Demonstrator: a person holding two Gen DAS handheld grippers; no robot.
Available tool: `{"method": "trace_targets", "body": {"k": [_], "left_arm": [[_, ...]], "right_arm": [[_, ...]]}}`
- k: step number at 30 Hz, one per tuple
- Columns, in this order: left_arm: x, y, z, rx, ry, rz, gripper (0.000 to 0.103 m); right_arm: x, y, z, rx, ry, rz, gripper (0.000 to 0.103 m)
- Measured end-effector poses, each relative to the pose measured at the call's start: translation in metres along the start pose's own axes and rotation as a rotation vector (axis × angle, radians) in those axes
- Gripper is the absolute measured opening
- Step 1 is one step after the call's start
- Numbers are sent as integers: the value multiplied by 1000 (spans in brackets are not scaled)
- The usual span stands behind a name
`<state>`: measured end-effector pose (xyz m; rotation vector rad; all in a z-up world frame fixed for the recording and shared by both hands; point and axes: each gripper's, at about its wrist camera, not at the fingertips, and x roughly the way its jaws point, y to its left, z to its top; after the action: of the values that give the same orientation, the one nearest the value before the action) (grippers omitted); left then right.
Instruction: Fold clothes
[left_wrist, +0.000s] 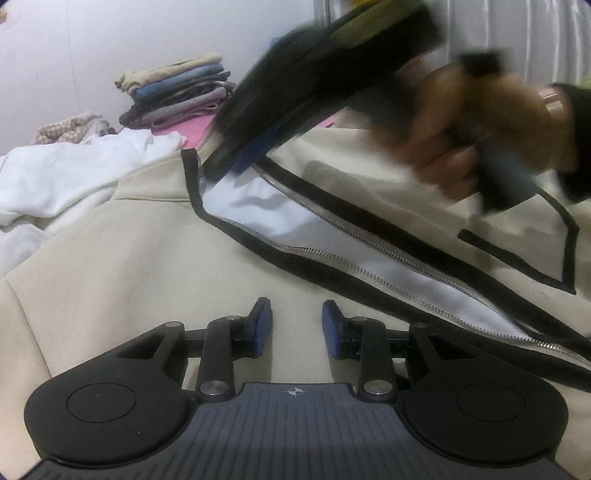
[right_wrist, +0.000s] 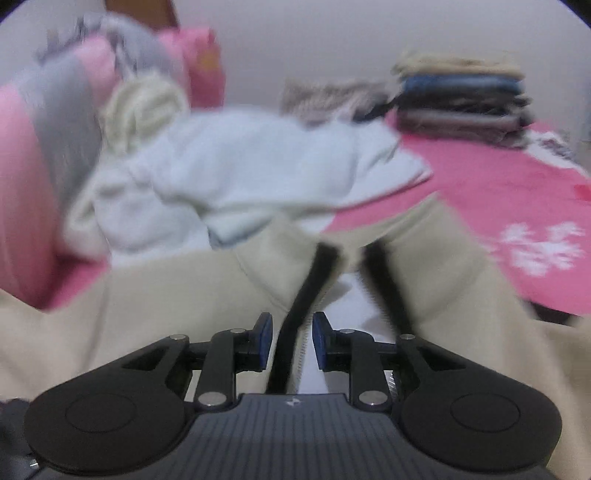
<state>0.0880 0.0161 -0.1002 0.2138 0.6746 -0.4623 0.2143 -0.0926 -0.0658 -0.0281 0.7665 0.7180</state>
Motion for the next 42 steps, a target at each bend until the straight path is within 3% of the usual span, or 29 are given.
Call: {"method": "trace_targets", "body": {"k": [2, 6, 12, 17, 21, 24, 29, 35, 42], "left_arm": [[1, 1, 1, -2, 1, -1, 30], [2, 1, 4, -6, 11, 2, 30], [-2, -2, 10, -18, 29, 36, 33], [-14, -10, 13, -28, 31, 42, 33], [-27, -27, 14, 17, 27, 26, 33], [-34, -39, 12, 32, 29, -1, 33], [-39, -55, 9, 42, 35, -45, 33], [-35, -69, 10, 52, 44, -72, 33], [-25, -80, 21, 24, 27, -116, 33]], "right_arm": [[-37, -12, -7, 53, -9, -16, 28], [-104, -28, -32, 121, 67, -23, 28], [-160, 4, -102, 69, 244, -72, 29], [-169, 39, -143, -60, 299, -122, 36], [-171, 56, -150, -130, 299, -112, 39], [-179, 54, -148, -105, 269, -114, 39], [-193, 30, -153, 77, 252, -84, 39], [-177, 28, -187, 150, 326, -54, 42], [-175, 22, -178, 142, 376, 48, 42]]}}
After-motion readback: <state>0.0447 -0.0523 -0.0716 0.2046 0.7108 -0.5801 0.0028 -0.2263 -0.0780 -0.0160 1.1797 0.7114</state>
